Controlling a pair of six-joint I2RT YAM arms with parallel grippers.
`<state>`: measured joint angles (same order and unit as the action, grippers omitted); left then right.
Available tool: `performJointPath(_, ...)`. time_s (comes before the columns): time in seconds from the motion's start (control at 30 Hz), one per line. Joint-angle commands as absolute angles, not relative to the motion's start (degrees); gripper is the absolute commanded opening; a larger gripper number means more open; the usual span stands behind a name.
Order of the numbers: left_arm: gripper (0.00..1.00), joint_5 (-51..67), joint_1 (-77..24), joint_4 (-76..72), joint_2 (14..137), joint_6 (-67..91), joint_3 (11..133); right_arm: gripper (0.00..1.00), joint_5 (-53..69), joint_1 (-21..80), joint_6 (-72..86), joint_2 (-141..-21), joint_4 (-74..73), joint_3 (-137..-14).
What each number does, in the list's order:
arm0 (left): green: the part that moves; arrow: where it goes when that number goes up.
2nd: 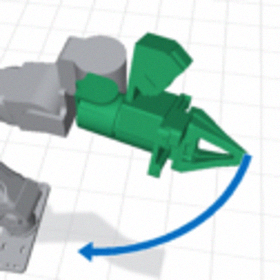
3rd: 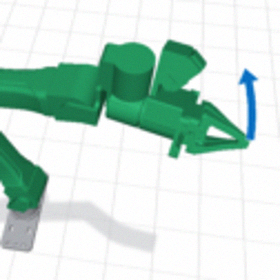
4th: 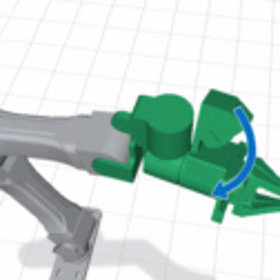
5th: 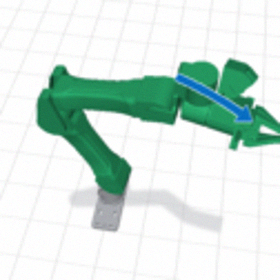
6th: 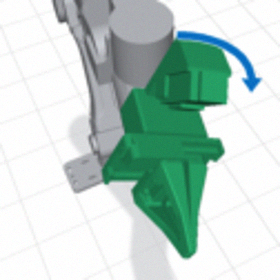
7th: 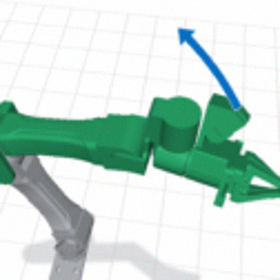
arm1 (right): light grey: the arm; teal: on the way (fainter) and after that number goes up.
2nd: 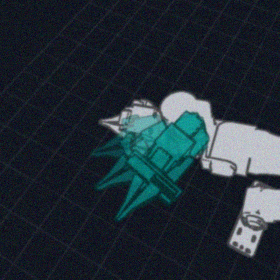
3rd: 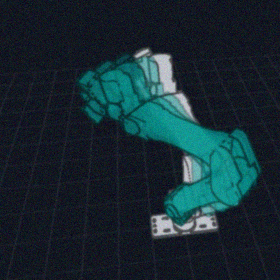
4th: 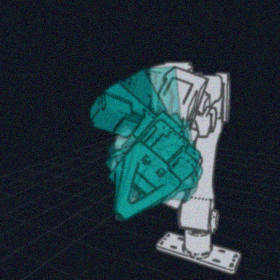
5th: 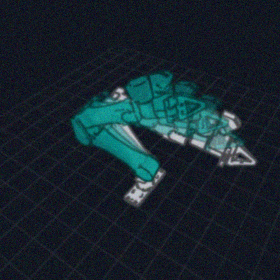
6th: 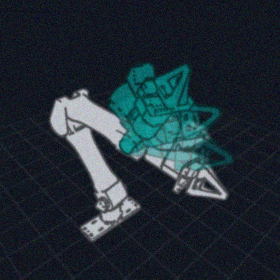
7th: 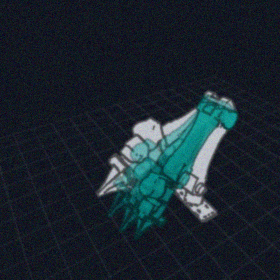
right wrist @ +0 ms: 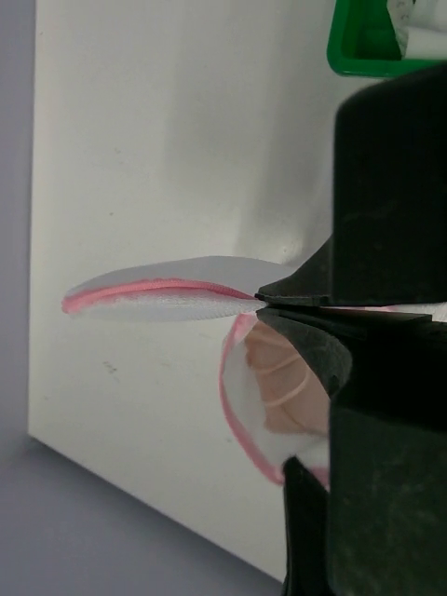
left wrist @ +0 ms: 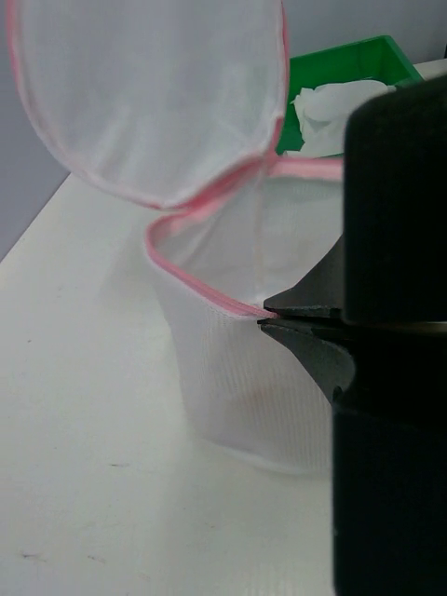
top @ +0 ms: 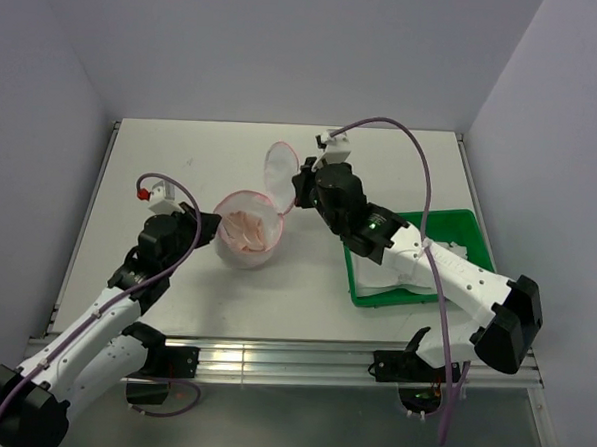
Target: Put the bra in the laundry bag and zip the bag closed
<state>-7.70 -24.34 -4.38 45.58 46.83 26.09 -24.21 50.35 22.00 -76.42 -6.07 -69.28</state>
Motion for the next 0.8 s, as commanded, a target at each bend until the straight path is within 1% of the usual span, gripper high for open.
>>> performJointPath(0.0, 0.00, -9.9, -23.8, -3.3, 43.2, 44.1, 31.5, 0.00, -18.7, 49.1, 22.7, -76.6, -3.6, -67.8)
performJointPath(0.07, 0.00, -10.7, -23.5, -1.1, 44.2, 43.5, 33.0, 0.00, -16.8, 48.6, 23.4, -78.6, -7.4, -71.7)
performJointPath(0.13, 0.03, -11.8, -23.3, -0.2, 46.4, 43.2, 35.1, 0.00, -15.8, 48.7, 23.7, -77.7, -4.8, -71.1)
performJointPath(0.17, 0.04, -13.2, -23.2, -0.2, 46.9, 43.2, 35.7, 0.00, -14.8, 48.6, 24.3, -76.5, -2.1, -69.1)
performJointPath(0.27, 0.07, -15.1, -22.4, -0.6, 48.4, 43.2, 36.2, 0.00, -15.6, 48.0, 27.7, -76.3, -0.3, -65.1)
performJointPath(0.37, 0.10, -15.6, -20.4, -2.2, 50.5, 43.6, 35.9, 0.00, -12.1, 45.7, 32.3, -79.3, 5.7, -59.5)
performJointPath(0.4, 0.12, -16.5, -19.3, -2.3, 51.7, 43.9, 35.5, 0.00, -8.9, 44.3, 34.3, -82.1, 6.6, -58.8)
performJointPath(0.47, 0.19, -17.2, -18.3, -2.5, 52.6, 44.3, 34.6, 0.00, -7.0, 43.6, 35.9, -86.1, 9.4, -57.1)
performJointPath(0.5, 0.27, -18.2, -17.8, -2.6, 53.2, 44.6, 33.3, 0.00, -6.9, 43.3, 36.7, -87.4, 10.4, -56.5)
performJointPath(0.57, 0.35, -18.4, -15.8, -3.0, 53.2, 45.6, 31.8, 0.00, -5.4, 41.8, 37.6, -89.9, 11.2, -56.6)
performJointPath(0.6, 0.41, -17.9, -15.0, -3.3, 52.7, 45.9, 30.5, 0.02, -4.1, 41.2, 38.5, -91.9, 11.0, -56.9)
performJointPath(0.63, 0.48, -17.3, -13.9, -3.5, 52.2, 46.4, 29.9, 0.08, -3.5, 40.4, 38.7, -92.4, 10.9, -56.6)
performJointPath(0.67, 0.59, -17.0, -13.5, -3.7, 51.7, 46.5, 29.4, 0.14, -3.8, 40.3, 38.8, -92.0, 11.2, -56.3)
performJointPath(0.7, 0.78, -16.4, -13.2, -3.5, 50.3, 46.4, 29.3, 0.23, -4.0, 40.1, 38.5, -91.8, 11.2, -56.1)
performJointPath(0.73, 0.83, -15.3, -13.0, -3.1, 49.6, 46.1, 29.4, 0.37, -4.0, 39.9, 38.2, -91.1, 10.6, -56.1)
performJointPath(0.77, 0.88, -14.7, -13.1, -2.5, 48.8, 46.0, 30.1, 0.46, -4.3, 39.7, 37.5, -89.5, 9.8, -55.9)
